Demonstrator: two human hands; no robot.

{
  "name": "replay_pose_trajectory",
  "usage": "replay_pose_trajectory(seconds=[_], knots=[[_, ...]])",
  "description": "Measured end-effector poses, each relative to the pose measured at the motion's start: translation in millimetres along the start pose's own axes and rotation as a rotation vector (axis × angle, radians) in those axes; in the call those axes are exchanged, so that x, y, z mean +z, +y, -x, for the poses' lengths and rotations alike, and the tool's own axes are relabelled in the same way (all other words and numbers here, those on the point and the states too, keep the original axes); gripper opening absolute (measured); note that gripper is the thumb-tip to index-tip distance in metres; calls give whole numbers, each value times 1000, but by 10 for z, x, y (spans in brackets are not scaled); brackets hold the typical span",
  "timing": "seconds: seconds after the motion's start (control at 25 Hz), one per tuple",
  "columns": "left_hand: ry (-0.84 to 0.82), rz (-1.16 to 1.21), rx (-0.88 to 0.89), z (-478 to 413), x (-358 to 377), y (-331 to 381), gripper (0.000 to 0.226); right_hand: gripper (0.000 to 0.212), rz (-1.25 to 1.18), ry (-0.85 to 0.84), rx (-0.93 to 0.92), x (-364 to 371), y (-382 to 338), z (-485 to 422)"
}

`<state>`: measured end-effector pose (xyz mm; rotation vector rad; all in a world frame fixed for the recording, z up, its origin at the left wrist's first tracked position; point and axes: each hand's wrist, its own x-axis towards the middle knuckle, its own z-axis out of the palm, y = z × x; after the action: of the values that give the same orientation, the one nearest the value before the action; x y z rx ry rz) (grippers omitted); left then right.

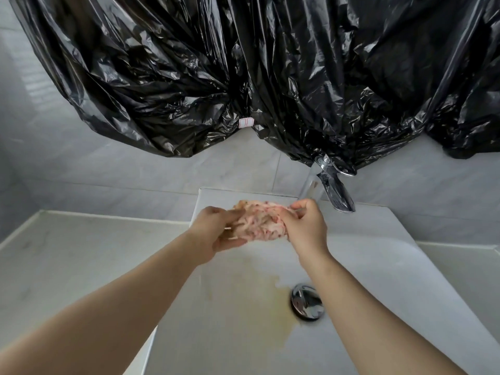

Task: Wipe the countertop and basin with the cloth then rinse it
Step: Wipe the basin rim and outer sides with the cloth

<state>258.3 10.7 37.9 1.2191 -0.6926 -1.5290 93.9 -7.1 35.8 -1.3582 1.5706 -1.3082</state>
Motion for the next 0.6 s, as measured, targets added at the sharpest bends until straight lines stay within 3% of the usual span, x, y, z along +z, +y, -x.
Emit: replay_pose_trajectory(seconds=[0.04, 0.08, 0.12, 0.2, 0.28, 0.32, 0.4, 0.52, 0.6], knots=[[26, 81, 51, -102, -17, 59, 52, 22, 44, 50, -41, 63, -29, -75], [73, -1, 124, -190, -34, 108, 58, 30, 137, 91, -139, 124, -12, -123], [126, -285, 208, -251, -53, 156, 60, 34, 306, 126, -307, 205, 25, -135], [238, -1115, 388, -328, -150, 110, 50, 33, 678, 96, -636, 418, 177, -142], [267, -1478, 465, -370, -296, 23, 43, 51, 912, -164, -664, 618, 275, -194], [277, -1509, 445, -373, -361, -29, 44, 62, 971, -270, -638, 683, 335, -248], [280, -1440, 379, -382, -481, -118, 47, 63, 1024, -359, -591, 680, 424, -409], [279, -1297, 340, -356, -552, -210, 53, 73, 1019, -77, -462, 559, 519, -545], [323, -1180, 342, -381, -570, -215, 56, 64, 984, -12, -313, 753, 450, -499]])
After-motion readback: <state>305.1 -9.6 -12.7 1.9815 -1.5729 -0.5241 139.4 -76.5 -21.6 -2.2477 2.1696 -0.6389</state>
